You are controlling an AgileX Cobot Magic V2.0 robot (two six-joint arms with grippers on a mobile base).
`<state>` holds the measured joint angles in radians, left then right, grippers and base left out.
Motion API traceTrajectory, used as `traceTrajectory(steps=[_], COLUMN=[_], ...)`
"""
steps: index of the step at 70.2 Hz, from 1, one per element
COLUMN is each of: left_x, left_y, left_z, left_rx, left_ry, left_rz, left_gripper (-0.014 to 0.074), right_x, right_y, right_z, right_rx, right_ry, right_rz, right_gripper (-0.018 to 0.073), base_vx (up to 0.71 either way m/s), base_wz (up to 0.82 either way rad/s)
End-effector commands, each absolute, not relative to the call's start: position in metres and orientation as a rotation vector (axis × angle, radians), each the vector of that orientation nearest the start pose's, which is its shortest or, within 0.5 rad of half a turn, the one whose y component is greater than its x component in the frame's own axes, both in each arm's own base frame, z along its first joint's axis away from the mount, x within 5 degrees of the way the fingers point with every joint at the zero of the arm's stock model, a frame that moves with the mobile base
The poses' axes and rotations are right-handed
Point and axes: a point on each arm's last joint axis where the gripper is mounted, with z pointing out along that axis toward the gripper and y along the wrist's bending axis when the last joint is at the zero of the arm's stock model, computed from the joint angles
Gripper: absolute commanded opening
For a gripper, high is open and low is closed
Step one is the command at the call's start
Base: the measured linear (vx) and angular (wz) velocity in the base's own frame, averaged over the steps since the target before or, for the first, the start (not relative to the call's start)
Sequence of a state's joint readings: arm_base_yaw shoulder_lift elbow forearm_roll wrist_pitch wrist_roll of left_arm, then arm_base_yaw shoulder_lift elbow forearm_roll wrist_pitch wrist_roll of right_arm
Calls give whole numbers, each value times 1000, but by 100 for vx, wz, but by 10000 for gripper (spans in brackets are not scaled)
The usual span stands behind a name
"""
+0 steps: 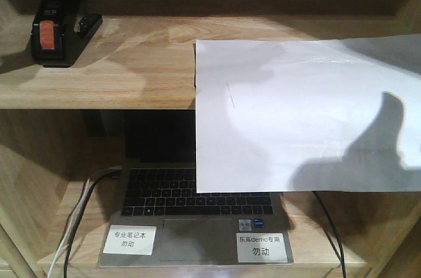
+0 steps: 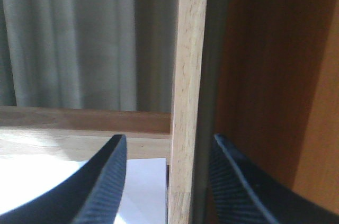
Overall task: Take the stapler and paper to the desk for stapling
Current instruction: 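Close the left gripper on the black stapler and lift it off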
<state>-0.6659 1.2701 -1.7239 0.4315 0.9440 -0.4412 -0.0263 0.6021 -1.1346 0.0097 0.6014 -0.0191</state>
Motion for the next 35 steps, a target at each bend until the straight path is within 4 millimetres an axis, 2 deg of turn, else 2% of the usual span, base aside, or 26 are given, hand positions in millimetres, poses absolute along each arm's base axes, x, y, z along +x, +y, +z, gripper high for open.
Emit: traceTrajectory(steps=[1,15,35], left_x=[209,240,275], left_y=[-122,-121,-120], left_z=[544,542,518], left_rx=[172,61,-1], left_ry=[1844,1953,2066], left_rz=[-229,-136,-106], left_gripper=[660,654,636], right_x=[71,71,71], right_y=[-2,-2,-2], right_z=[493,493,493], right_rx=[10,10,10], right_ry=[1469,1469,1469], right_rz=[-37,-37,-37], right_gripper=[343,343,343], base_vx=[0,0,0], base_wz=[0,0,0])
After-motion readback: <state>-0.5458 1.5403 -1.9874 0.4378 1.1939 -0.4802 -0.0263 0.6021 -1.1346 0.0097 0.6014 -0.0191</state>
